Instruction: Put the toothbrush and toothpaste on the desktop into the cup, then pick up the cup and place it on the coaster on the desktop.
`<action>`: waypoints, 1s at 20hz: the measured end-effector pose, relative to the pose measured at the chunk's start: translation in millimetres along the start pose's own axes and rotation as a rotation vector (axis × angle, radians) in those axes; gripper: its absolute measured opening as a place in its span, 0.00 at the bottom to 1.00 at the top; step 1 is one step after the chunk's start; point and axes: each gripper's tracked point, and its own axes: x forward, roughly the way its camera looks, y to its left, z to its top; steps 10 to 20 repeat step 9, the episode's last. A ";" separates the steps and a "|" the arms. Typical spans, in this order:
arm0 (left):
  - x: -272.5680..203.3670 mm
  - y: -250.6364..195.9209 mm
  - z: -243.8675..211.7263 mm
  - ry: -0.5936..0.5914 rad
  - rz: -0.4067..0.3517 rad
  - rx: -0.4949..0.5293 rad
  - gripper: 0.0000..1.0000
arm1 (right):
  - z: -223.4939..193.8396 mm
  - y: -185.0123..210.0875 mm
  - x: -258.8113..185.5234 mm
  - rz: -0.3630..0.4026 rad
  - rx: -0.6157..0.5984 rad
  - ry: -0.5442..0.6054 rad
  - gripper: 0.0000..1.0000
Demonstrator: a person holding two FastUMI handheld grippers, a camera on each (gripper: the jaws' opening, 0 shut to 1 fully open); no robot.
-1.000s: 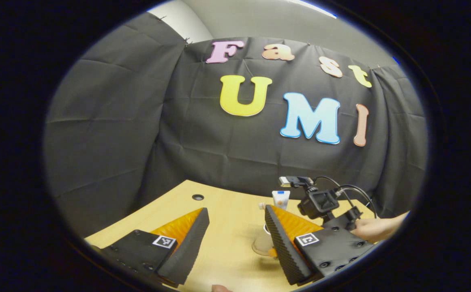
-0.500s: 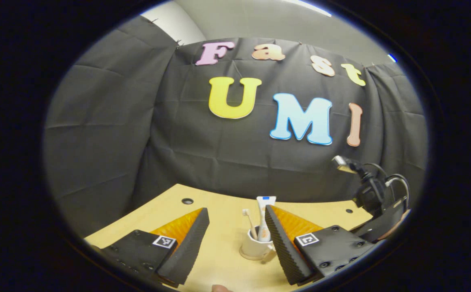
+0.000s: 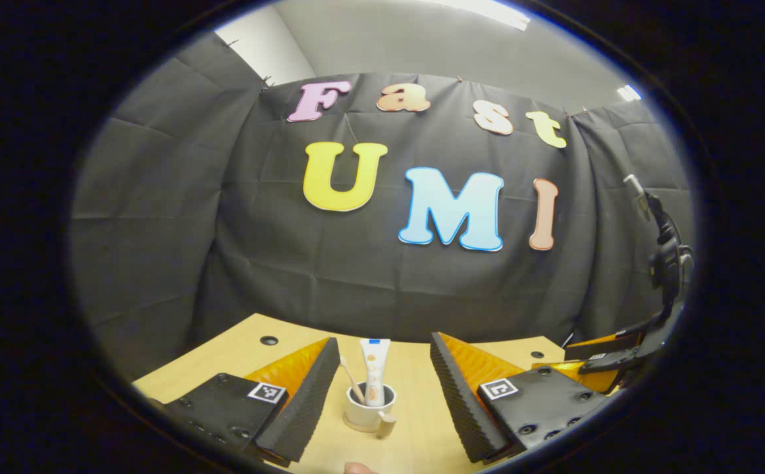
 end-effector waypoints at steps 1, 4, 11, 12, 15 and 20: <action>-1.9 -7.0 2.0 -0.005 -0.003 0.000 0.91 | 5.5 -0.4 -6.4 -0.006 -0.018 -0.042 0.94; -9.9 -21.0 8.1 -0.024 -0.001 0.013 0.91 | 22.9 -5.0 -28.6 -0.006 -0.064 -0.160 0.92; -26.7 -36.7 16.4 -0.061 0.019 0.018 0.91 | 28.7 -1.7 -41.9 -0.012 -0.143 -0.272 0.90; -26.7 -36.7 16.4 -0.061 0.019 0.018 0.91 | 28.7 -1.7 -41.9 -0.012 -0.143 -0.272 0.90; -26.7 -36.7 16.4 -0.061 0.019 0.018 0.91 | 28.7 -1.7 -41.9 -0.012 -0.143 -0.272 0.90; -26.7 -36.7 16.4 -0.061 0.019 0.018 0.91 | 28.7 -1.7 -41.9 -0.012 -0.143 -0.272 0.90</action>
